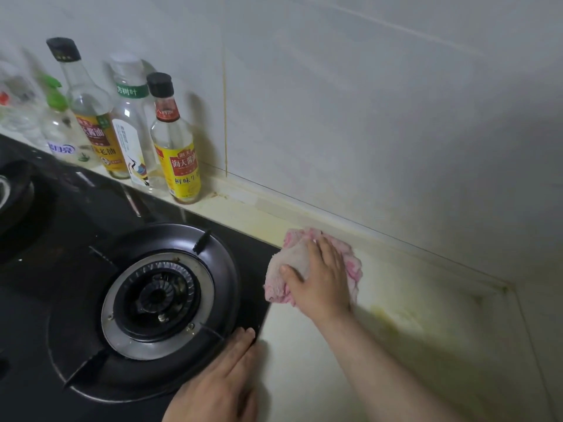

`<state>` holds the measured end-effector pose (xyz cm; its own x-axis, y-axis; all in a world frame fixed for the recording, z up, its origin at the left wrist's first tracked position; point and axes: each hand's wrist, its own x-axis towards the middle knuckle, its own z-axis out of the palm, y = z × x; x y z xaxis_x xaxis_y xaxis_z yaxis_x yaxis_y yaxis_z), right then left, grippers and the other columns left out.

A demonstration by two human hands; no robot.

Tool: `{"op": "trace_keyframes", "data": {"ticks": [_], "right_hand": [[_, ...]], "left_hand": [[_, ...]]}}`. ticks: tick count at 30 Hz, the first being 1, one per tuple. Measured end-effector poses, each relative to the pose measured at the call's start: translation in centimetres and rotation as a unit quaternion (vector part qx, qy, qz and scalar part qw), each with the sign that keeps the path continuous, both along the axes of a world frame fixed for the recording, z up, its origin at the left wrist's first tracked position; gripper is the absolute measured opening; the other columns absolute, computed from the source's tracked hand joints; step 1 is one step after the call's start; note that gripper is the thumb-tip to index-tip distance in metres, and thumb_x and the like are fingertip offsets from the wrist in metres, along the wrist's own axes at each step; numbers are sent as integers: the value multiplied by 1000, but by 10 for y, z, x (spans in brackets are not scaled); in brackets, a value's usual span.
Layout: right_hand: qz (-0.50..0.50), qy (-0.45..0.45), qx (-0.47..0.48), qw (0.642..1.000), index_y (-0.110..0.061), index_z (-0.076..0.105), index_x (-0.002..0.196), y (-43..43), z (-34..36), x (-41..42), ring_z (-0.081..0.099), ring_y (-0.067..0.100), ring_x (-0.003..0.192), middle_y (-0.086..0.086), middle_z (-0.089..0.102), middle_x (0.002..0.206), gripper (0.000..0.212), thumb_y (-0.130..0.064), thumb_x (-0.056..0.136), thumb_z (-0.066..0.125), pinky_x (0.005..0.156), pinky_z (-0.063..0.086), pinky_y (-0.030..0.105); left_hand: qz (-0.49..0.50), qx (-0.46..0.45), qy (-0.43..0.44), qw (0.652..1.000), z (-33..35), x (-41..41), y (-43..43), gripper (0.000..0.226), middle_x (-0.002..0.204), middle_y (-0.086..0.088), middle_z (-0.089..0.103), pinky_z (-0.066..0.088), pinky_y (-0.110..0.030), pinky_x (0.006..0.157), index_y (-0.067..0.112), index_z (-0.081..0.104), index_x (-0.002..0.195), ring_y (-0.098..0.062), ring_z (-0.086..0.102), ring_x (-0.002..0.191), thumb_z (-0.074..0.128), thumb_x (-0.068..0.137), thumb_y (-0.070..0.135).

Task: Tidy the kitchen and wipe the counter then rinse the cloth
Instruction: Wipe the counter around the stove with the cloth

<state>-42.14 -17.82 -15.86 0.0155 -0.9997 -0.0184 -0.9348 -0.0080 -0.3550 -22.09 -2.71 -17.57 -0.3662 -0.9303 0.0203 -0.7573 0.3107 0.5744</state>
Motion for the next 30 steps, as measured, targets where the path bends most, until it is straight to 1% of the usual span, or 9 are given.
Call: {"op": "trace_keyframes", "data": {"ticks": [3, 5, 7, 10, 14, 16, 18, 25, 30], "right_hand": [[8, -13, 15, 1000, -21, 25, 155, -1, -3, 7, 15, 16, 150, -1, 23, 163, 85, -70, 87, 38, 123, 10, 32], [49, -26, 19, 998, -22, 28, 154, -17, 0, 8, 17, 13, 149, -4, 26, 161, 75, -60, 92, 45, 123, 10, 30], [94, -38, 30, 994, -22, 30, 154, -33, 6, 12, 18, 12, 148, -6, 27, 160, 69, -54, 95, 48, 123, 11, 31], [153, -23, 43, 987, -20, 29, 154, -53, 12, 32, 19, 14, 148, -3, 27, 161, 68, -51, 96, 48, 123, 10, 31], [178, 5, 15, 984, -15, 35, 150, -63, 12, 53, 27, 19, 145, 3, 34, 157, 71, -53, 93, 51, 120, 12, 28], [185, 4, 24, 982, -15, 32, 152, -62, 14, 51, 25, 19, 146, 3, 31, 159, 73, -54, 93, 51, 120, 11, 28], [192, -2, 35, 981, -17, 27, 154, -58, 17, 46, 21, 18, 148, 1, 26, 161, 76, -55, 92, 51, 119, 9, 27], [198, 24, 81, 977, -23, 16, 157, -36, 15, 7, 11, 12, 150, -7, 15, 164, 82, -63, 92, 46, 121, 6, 28], [197, 34, 77, 977, -22, 17, 157, -44, 17, 28, 10, 14, 151, -4, 14, 164, 79, -61, 94, 44, 121, 4, 30]], "left_hand": [[-16, -33, -25, 999, -6, 2, -4, 63, 158, 18, 24, 19, -17, 114, 28, 45, 133, 4, 13, 145, 51, 75, 52], [-18, -40, -29, 999, -7, 2, -5, 56, 153, 16, 37, 20, -18, 113, 28, 48, 133, 4, 16, 145, 47, 82, 50], [-6, -21, -17, 1000, -4, 1, -3, 63, 145, 16, 48, 20, -13, 112, 30, 51, 132, 3, 25, 141, 52, 74, 51], [18, -14, -22, 1000, -2, -2, 1, 74, 145, 16, 48, 26, -12, 109, 31, 47, 137, 2, 39, 136, 54, 67, 55], [34, -27, -57, 997, 4, -4, 2, 72, 147, 13, 47, 44, -20, 102, 29, 45, 139, -2, 43, 135, 49, 77, 64], [33, -22, -69, 997, 3, -4, 4, 72, 151, 11, 43, 47, -34, 102, 28, 43, 142, -5, 39, 138, 49, 81, 64], [29, -18, -76, 997, 0, -3, 6, 70, 153, 8, 40, 47, -39, 103, 26, 43, 144, -7, 36, 141, 50, 84, 61], [30, -27, -89, 995, 6, -5, 5, 65, 149, 4, 46, 45, -39, 105, 23, 51, 139, -10, 40, 138, 49, 85, 58], [27, -18, -77, 997, 6, -7, 5, 66, 153, 2, 41, 37, -39, 112, 21, 46, 141, -12, 34, 142, 47, 86, 57]]}}
